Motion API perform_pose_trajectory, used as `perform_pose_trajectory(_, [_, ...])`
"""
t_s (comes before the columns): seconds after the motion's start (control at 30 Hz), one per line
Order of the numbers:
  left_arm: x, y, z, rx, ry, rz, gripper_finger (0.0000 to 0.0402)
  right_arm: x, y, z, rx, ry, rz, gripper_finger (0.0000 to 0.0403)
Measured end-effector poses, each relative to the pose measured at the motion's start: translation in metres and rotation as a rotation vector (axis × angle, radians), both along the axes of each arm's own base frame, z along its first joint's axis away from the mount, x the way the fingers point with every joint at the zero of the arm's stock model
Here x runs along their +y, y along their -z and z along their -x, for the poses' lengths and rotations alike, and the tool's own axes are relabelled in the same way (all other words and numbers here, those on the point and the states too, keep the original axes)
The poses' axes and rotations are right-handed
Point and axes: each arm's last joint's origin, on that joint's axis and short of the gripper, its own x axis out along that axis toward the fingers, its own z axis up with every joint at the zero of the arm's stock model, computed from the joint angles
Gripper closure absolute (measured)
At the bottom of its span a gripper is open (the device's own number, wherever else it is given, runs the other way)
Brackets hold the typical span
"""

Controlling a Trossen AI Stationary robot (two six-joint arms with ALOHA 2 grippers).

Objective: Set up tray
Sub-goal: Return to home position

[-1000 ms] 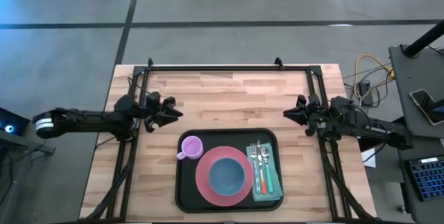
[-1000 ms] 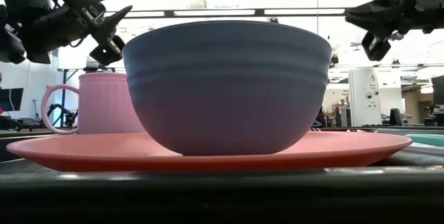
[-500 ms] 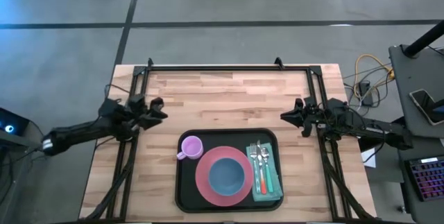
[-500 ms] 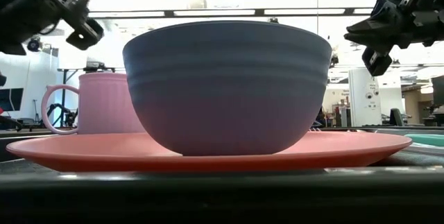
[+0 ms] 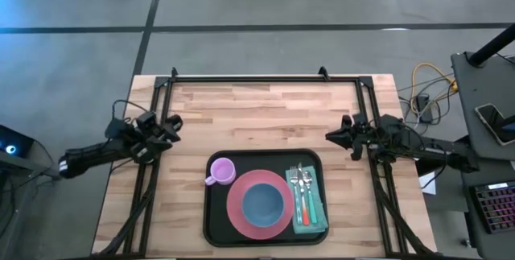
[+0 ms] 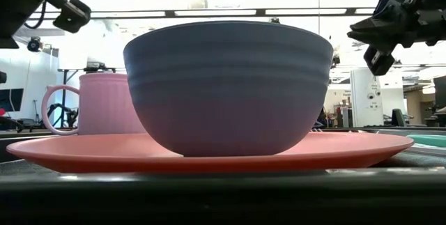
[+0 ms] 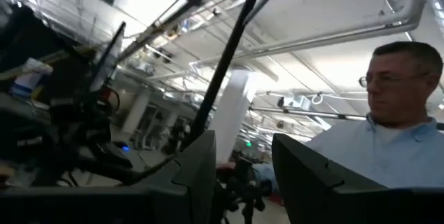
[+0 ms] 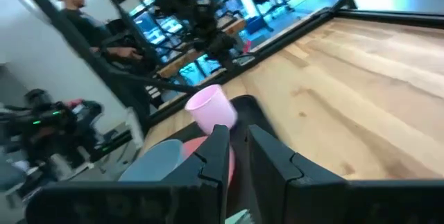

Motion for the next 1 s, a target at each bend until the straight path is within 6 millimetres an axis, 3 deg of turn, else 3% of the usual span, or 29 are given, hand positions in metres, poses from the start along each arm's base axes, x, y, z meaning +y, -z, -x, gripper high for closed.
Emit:
perform_pose_trajectory(0.37, [-0.004,0.003,-0.002,0.031,0.057,0.007,0.0279,0.022,0.014,0.001,-0.074,-0.224,0.007,0.0360])
perform_pose_trajectory(1.0, [-0.004,0.003,-0.002,0.032,0.057,0.007,0.0279,0.023,0.013,0.002,-0.094,-0.234,0.008,0.0360])
